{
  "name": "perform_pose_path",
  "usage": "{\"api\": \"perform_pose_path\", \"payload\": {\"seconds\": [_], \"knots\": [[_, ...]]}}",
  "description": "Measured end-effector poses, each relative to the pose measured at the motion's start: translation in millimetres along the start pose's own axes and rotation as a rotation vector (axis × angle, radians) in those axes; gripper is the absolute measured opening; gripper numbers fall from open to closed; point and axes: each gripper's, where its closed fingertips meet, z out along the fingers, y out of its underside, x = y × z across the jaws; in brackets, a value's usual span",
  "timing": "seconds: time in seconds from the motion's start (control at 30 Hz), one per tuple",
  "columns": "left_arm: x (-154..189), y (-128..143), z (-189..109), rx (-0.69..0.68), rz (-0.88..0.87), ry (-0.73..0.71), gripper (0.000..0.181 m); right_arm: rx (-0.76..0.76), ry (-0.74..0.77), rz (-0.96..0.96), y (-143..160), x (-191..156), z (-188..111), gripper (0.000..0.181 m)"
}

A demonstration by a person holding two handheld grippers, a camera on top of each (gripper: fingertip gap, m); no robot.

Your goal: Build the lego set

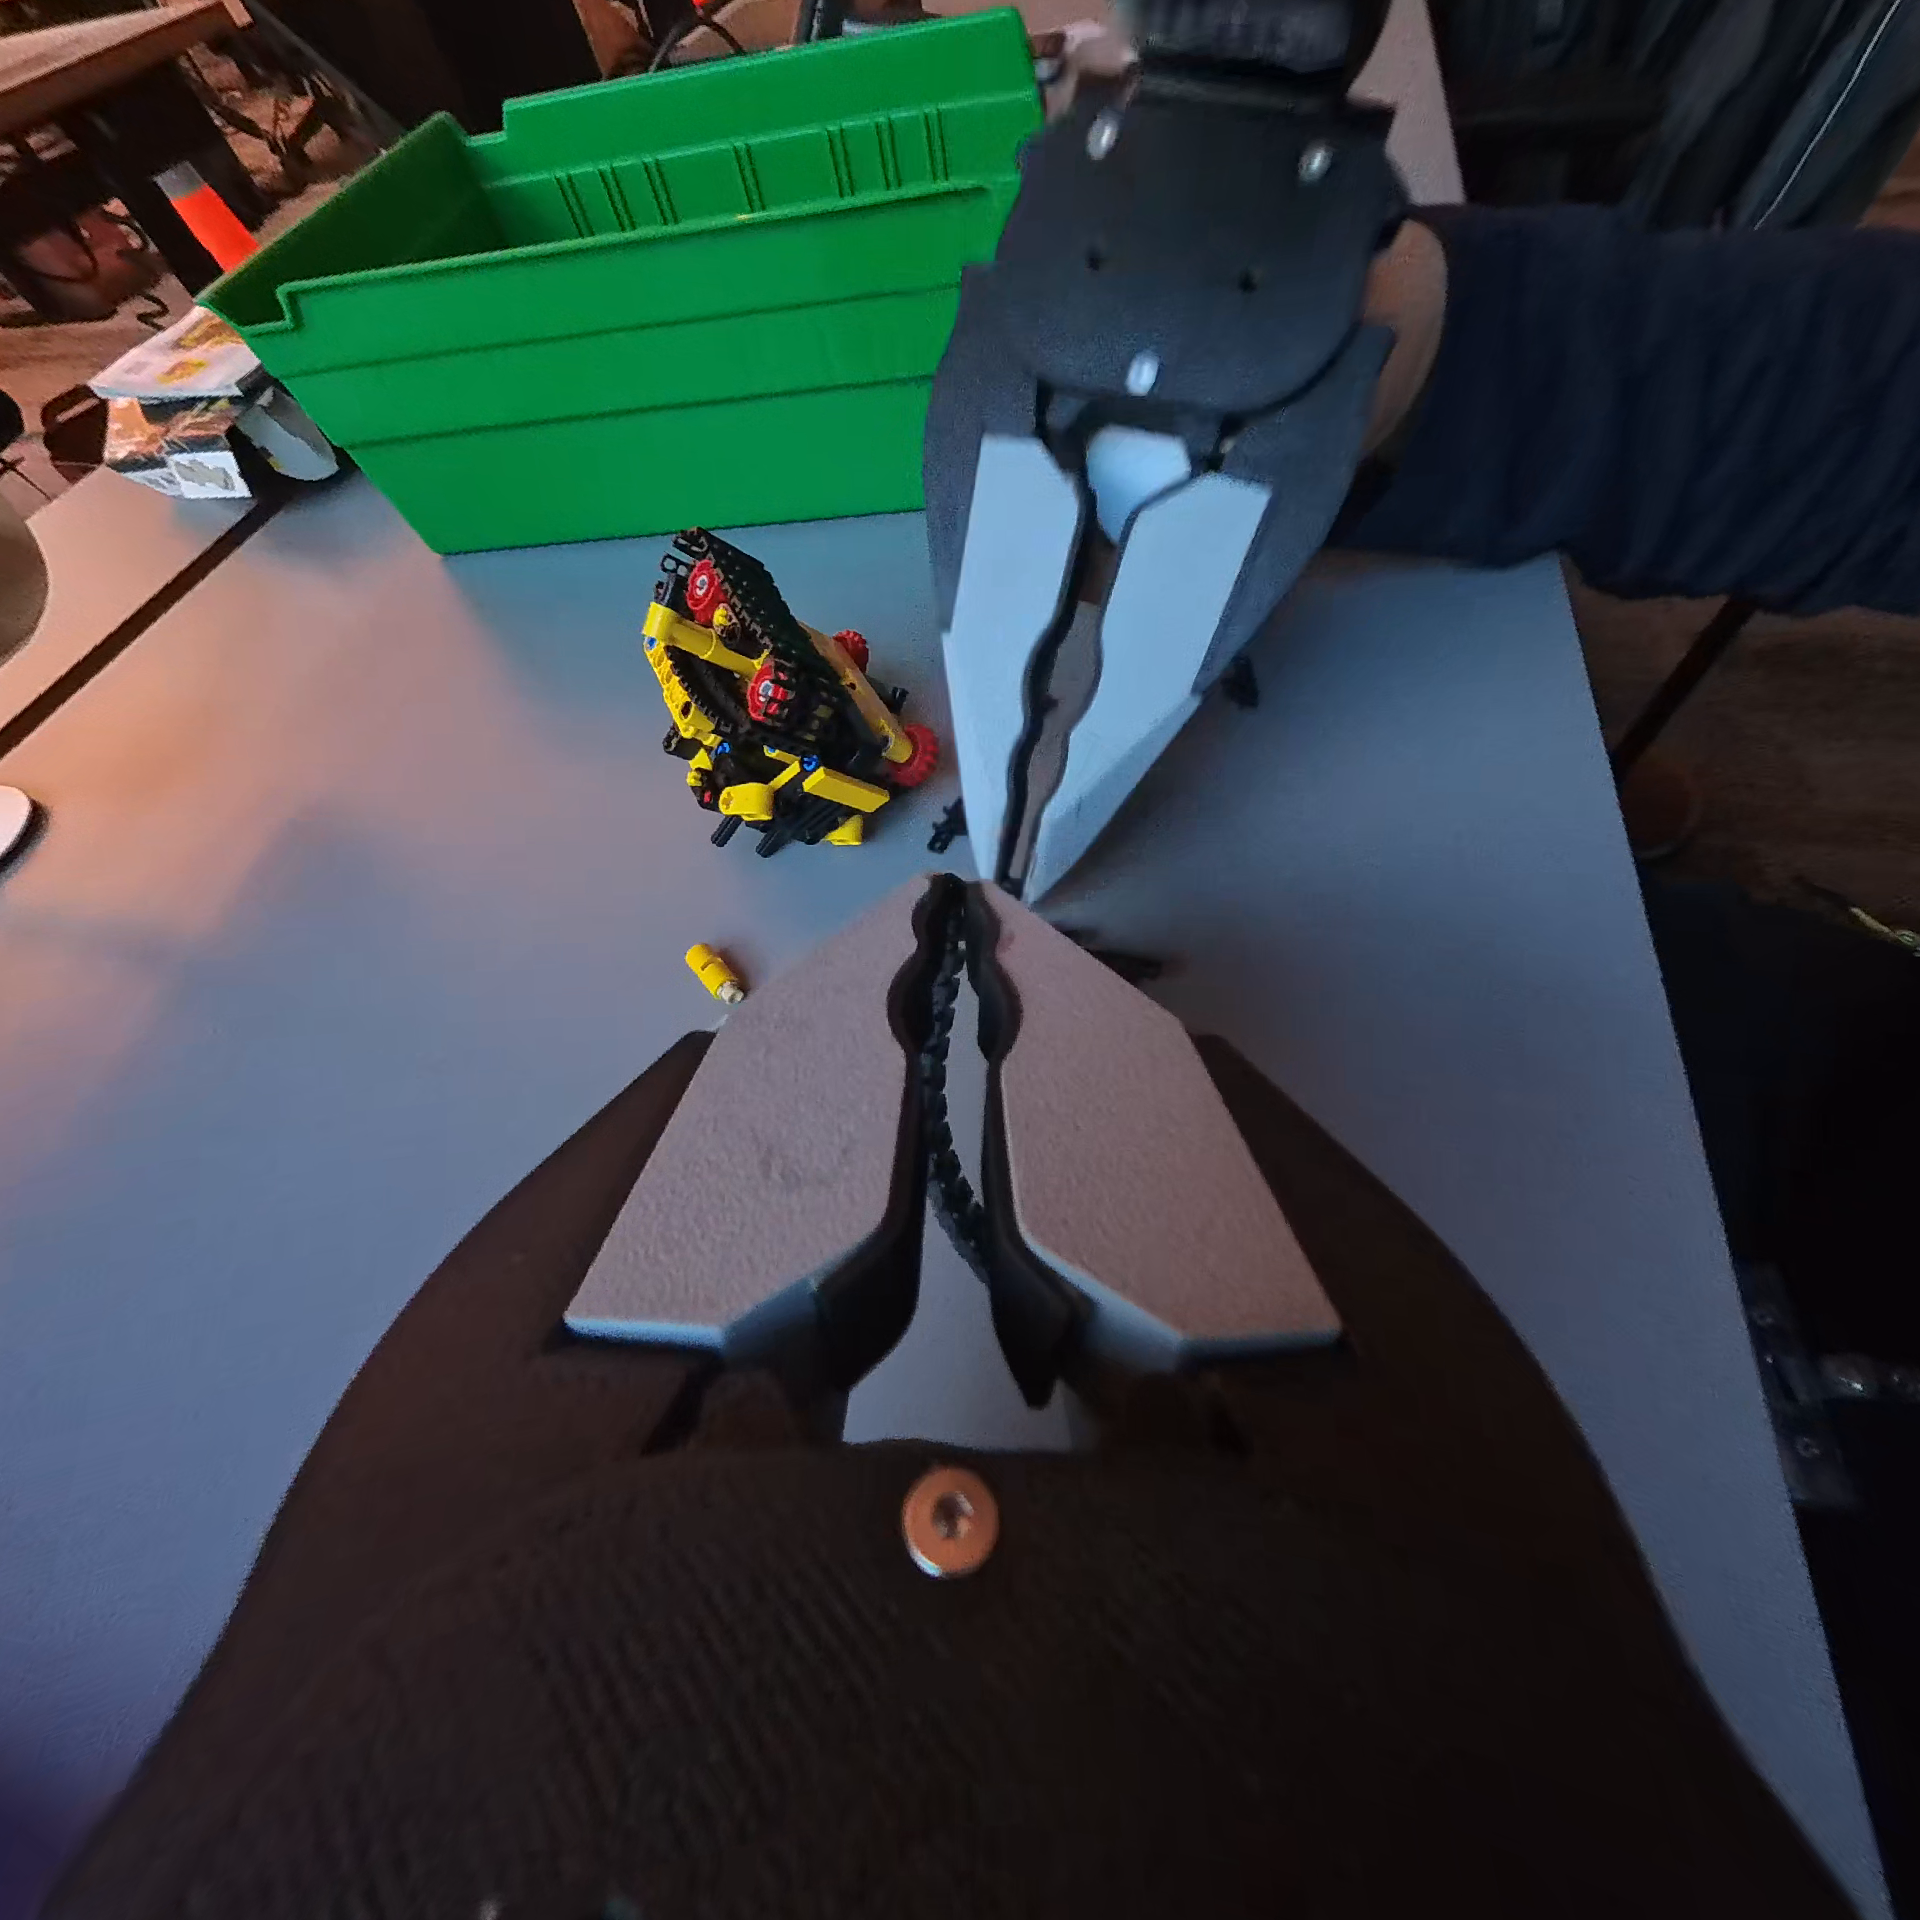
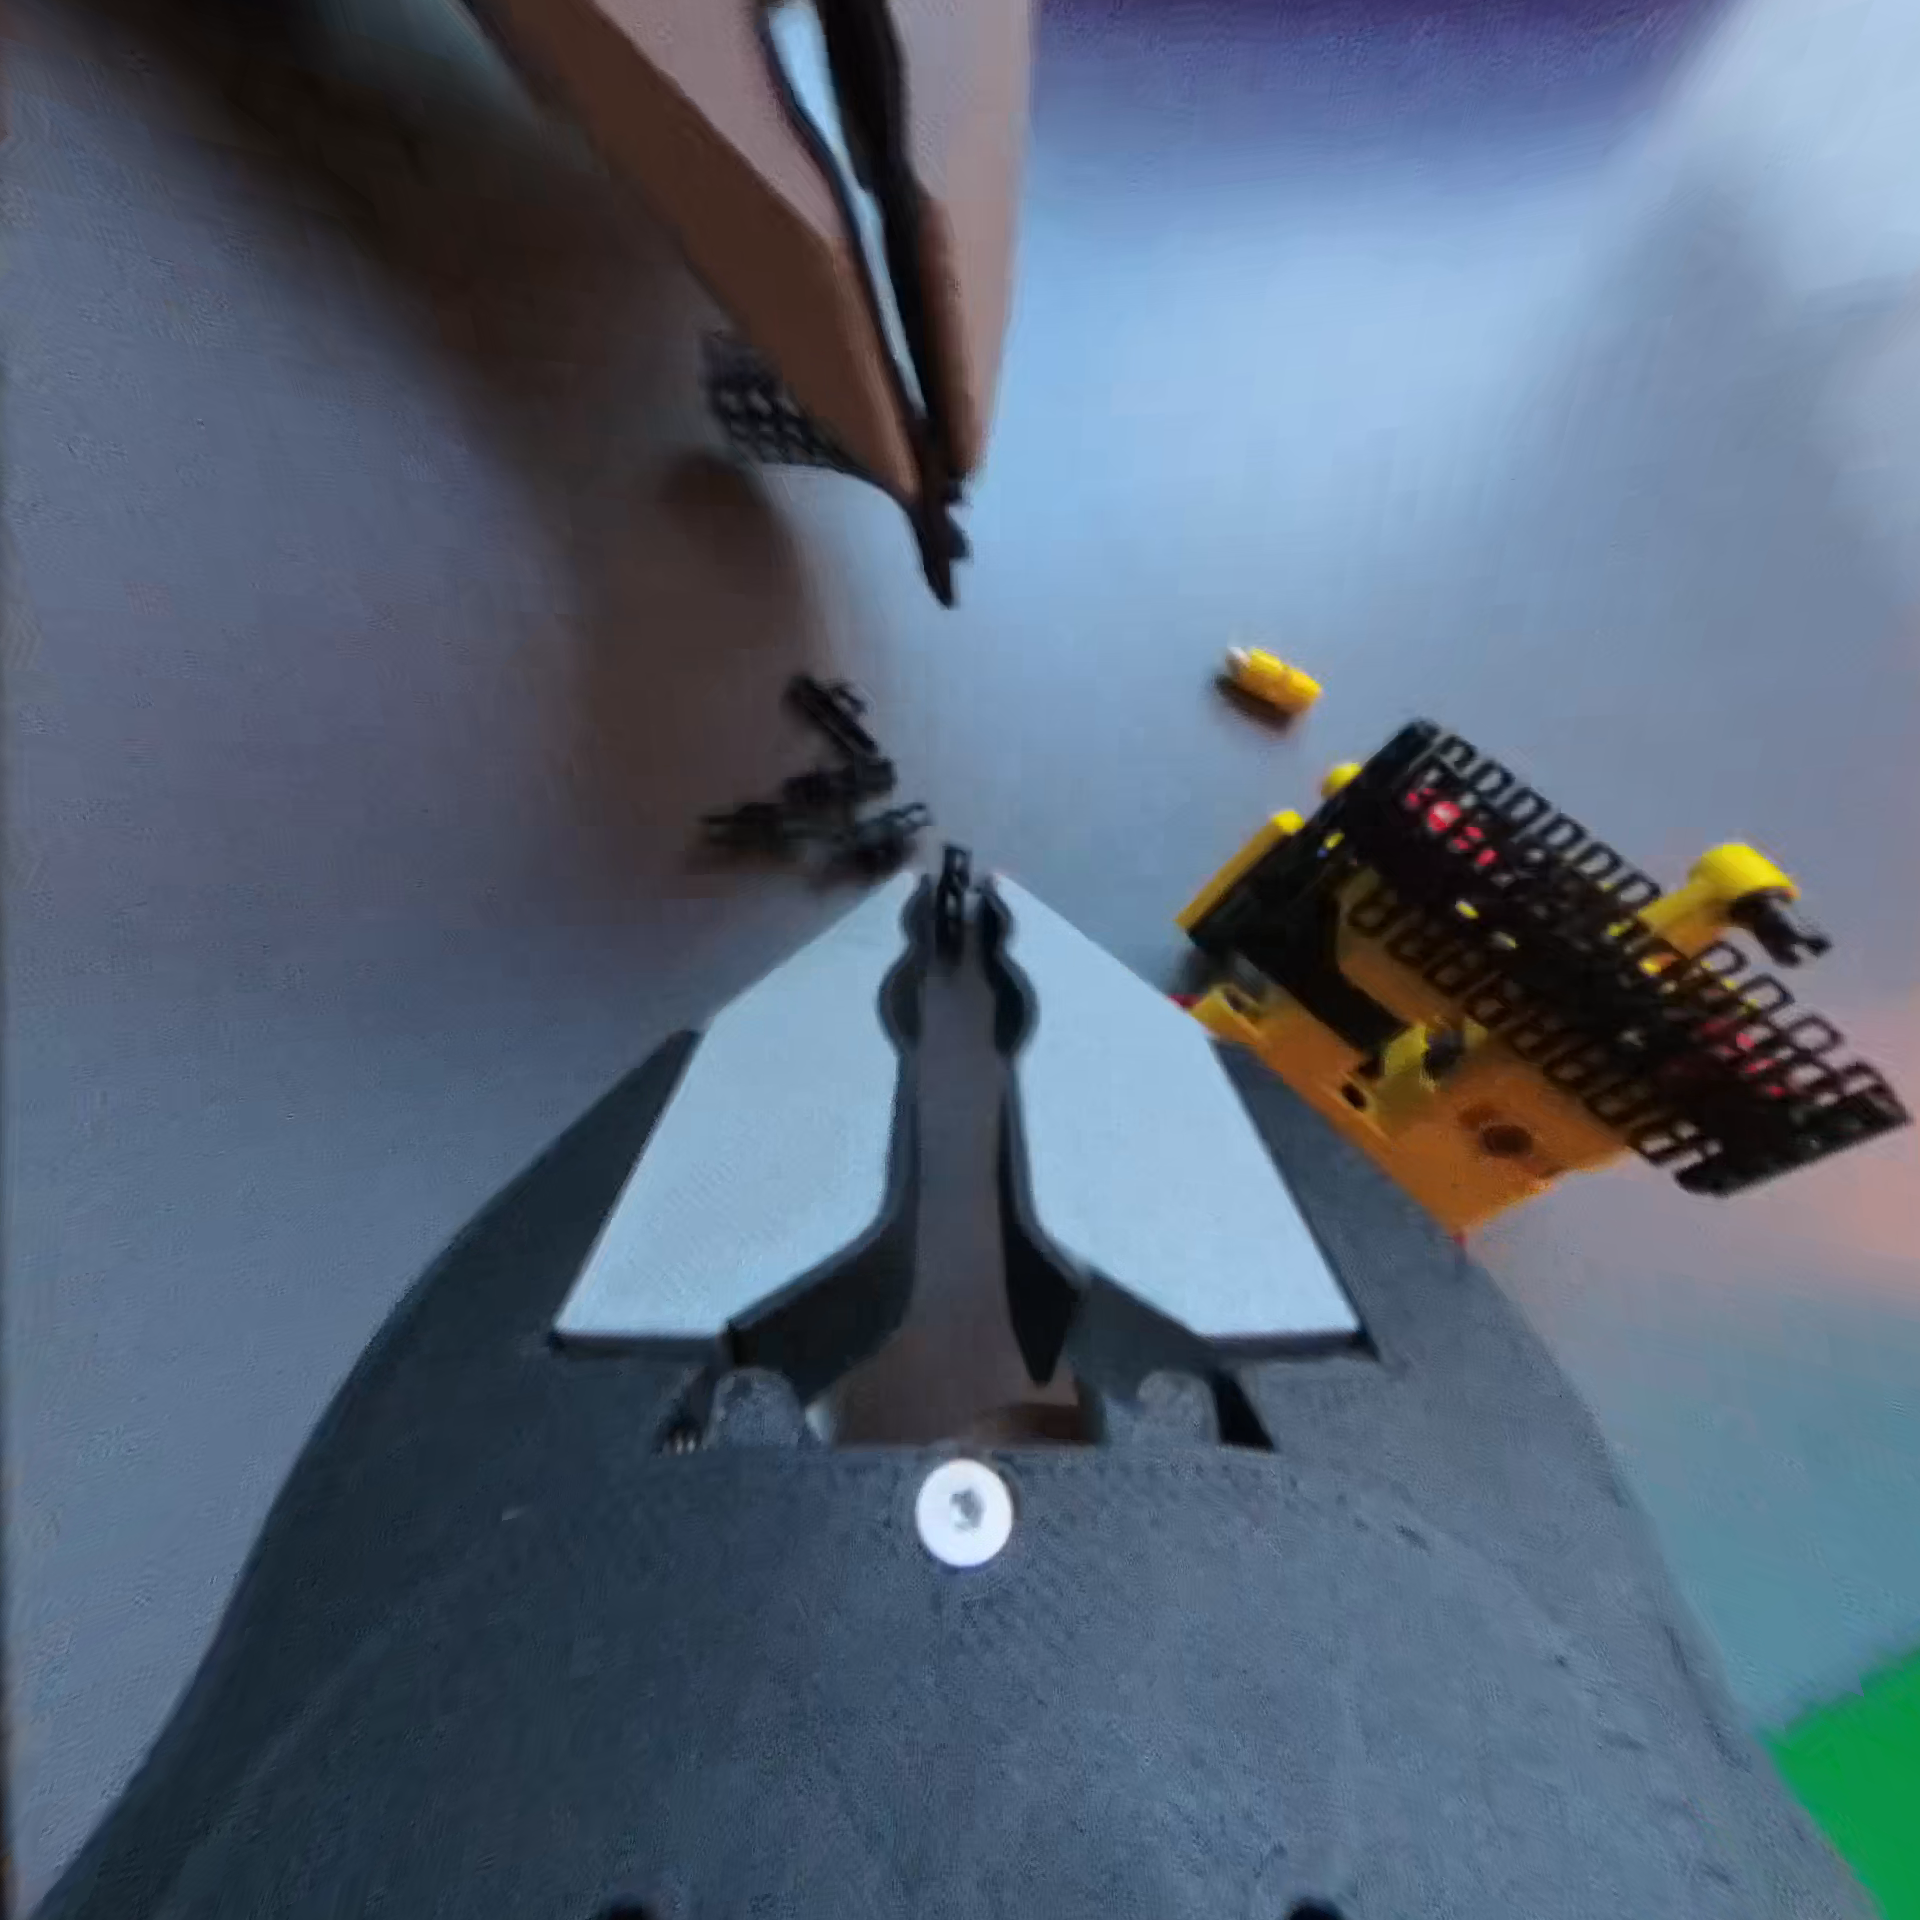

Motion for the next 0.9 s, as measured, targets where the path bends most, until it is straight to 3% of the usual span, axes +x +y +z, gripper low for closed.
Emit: {"api": "perform_pose_path", "payload": {"seconds": [0.07, 0.13, 0.2, 0.23, 0.33, 0.43, 0.57, 0.7, 0.8, 0.87, 0.9], "knots": [[0, 0, 0, 0.001, -0.002, -0.001, 0.000, -0.001, 0.054, -0.006, -2, 7, 1, 0.022], [-1, 0, 0, 0.000, 0.002, -0.006, 0.000, 0.061, 0.010, -0.004, -12, -1, -2, 0.013], [-1, -1, -1, 0.001, 0.002, -0.007, 0.000, -0.017, 0.028, -0.023, 0, 1, 4, 0.008], [-1, 0, -1, 0.001, 0.003, -0.009, 0.000, -0.025, 0.059, -0.041, 0, 5, 4, 0.017], [-3, -1, -2, 0.002, 0.007, -0.019, 0.000, 0.088, 0.016, -0.034, -18, -2, -6, 0.014], [-3, -2, -2, 0.008, 0.005, -0.018, 0.000, 0.159, 0.045, -0.008, -30, 6, -14, 0.028], [4, -6, -3, 0.030, 0.027, 0.010, 0.000, 0.330, 0.055, -0.076, -60, -4, -27, 0.017], [7, -7, -2, 0.033, 0.043, 0.023, 0.000, 0.327, 0.087, -0.126, -63, -8, -26, 0.003], [8, -12, -4, 0.064, 0.034, 0.028, 0.000, 0.351, 0.084, -0.113, -66, -7, -31, 0.001], [12, -15, -6, 0.078, 0.028, 0.060, 0.000, 0.357, 0.073, -0.084, -66, -5, -32, 0.017], [12, -15, -6, 0.081, 0.027, 0.062, 0.000, 0.362, 0.060, -0.084, -66, -7, -33, 0.013]]}}
